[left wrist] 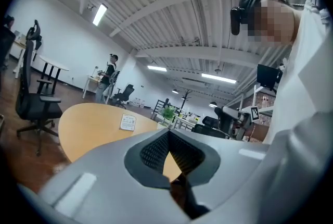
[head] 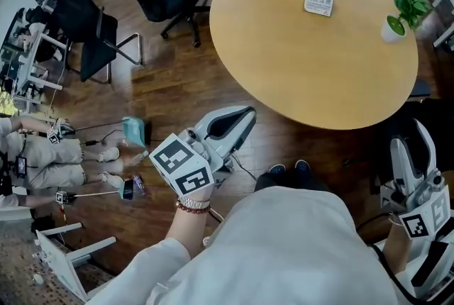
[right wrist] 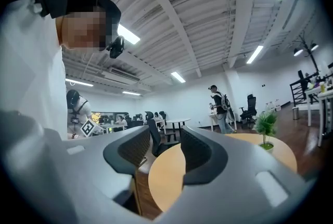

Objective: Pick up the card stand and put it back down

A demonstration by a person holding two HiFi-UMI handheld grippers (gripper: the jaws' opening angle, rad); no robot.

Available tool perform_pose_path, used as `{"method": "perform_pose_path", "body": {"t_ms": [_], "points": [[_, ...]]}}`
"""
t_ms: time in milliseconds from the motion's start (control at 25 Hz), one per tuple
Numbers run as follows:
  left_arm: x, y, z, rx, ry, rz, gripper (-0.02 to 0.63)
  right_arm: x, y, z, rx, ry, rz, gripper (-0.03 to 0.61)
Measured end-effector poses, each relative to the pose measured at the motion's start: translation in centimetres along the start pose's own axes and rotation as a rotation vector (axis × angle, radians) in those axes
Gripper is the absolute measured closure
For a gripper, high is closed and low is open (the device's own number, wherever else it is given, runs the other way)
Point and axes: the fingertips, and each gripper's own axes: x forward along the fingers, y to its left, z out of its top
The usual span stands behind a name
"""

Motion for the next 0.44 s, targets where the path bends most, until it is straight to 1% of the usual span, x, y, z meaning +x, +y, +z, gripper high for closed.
{"method": "perform_pose_path", "body": {"t_ms": [120, 200, 280, 440], "points": [[1.4, -2.5, 1.8, 0.03, -0.026, -0.043, 0.626, -0.2, 0.2, 1.7, -0.016, -0.031, 0.031, 0.397], [2.5, -4.0, 2.8, 0.063, -0.029, -0.076, 0.626, 0.1, 0.4, 1.9, -0.025, -0.026, 0.047, 0.403], [3.2, -5.3, 3.0, 0.069, -0.024, -0.092, 0.626, 0.2, 1.0, 0.9, -0.012, 0.007, 0.067, 0.403], [3.5, -8.1, 2.2, 0.05, -0.006, -0.111, 0.625, 0.0, 3.0, -1.4, 0.026, 0.077, 0.147, 0.403]]}}
